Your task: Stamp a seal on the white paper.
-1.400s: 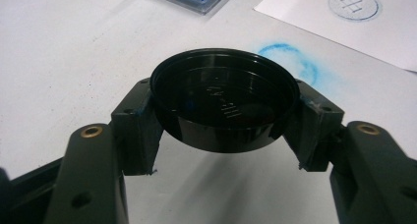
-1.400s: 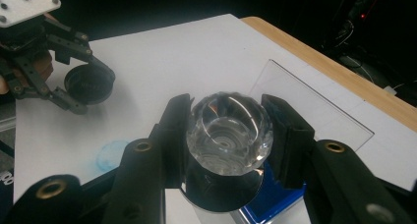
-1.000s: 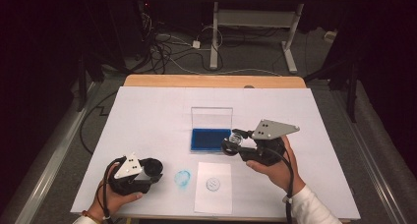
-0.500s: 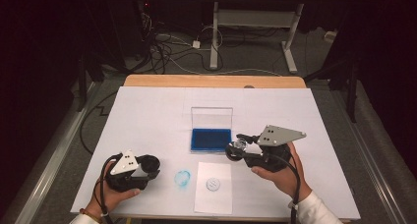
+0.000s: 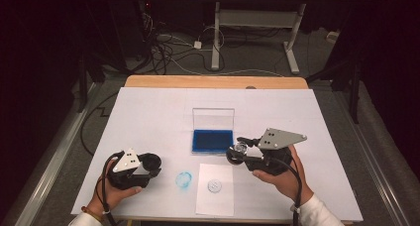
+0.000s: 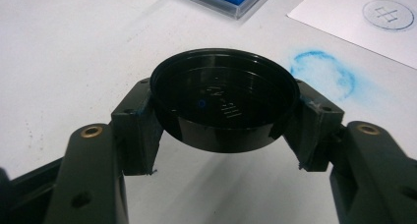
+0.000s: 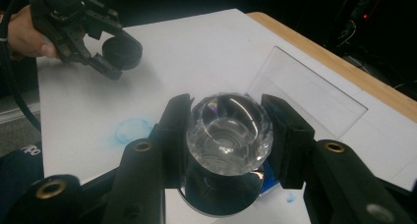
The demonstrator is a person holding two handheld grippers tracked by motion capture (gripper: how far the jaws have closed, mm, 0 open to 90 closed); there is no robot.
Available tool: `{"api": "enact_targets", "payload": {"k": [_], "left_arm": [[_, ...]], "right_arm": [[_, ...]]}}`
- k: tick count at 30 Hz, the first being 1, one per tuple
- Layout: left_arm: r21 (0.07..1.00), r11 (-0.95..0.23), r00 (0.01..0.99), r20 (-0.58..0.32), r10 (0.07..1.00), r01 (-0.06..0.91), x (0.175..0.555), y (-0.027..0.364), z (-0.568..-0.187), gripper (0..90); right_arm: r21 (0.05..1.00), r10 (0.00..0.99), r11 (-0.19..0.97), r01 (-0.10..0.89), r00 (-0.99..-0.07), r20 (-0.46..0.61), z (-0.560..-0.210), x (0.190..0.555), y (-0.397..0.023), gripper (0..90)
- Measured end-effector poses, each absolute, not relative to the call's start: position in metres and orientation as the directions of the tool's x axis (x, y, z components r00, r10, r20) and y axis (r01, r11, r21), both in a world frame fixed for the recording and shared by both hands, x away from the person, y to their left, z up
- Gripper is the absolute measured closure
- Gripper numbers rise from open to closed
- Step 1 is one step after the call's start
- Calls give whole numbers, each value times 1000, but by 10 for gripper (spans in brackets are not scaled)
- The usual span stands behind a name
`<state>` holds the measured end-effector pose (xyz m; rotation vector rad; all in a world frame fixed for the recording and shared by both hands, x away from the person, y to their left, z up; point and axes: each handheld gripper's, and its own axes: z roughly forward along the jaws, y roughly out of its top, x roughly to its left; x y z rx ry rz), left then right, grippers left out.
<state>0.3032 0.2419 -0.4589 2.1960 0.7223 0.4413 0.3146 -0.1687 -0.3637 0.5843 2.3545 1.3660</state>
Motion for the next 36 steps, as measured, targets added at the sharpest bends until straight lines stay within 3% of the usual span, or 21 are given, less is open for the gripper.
{"api": "enact_targets", "payload": {"k": [36], "left_arm": [[756, -556, 782, 96, 616, 345, 299, 240, -458, 365]], "right_arm": [[852, 412, 501, 152, -908, -80, -379, 298, -136, 575]]}}
